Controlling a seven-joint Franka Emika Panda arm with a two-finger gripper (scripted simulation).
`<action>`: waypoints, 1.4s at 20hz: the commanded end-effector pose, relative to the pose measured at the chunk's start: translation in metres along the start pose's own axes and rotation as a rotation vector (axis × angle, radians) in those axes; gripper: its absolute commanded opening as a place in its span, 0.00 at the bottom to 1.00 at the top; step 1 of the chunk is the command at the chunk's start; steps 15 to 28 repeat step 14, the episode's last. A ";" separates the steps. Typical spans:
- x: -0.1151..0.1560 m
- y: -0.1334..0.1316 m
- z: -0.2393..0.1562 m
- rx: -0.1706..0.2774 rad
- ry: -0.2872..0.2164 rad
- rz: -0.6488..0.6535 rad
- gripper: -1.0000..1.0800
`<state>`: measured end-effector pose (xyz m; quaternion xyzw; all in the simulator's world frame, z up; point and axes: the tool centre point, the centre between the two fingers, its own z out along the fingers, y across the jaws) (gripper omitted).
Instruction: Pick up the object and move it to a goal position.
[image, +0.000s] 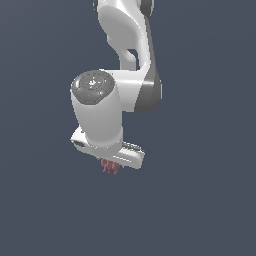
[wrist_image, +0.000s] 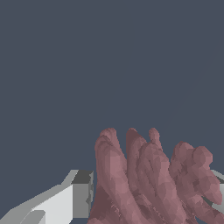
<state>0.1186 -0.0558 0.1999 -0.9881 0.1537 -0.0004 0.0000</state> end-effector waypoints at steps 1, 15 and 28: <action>0.008 0.005 -0.008 0.000 -0.001 -0.001 0.00; 0.023 0.016 -0.022 0.000 -0.001 -0.001 0.00; 0.023 0.016 -0.022 0.000 -0.001 -0.001 0.00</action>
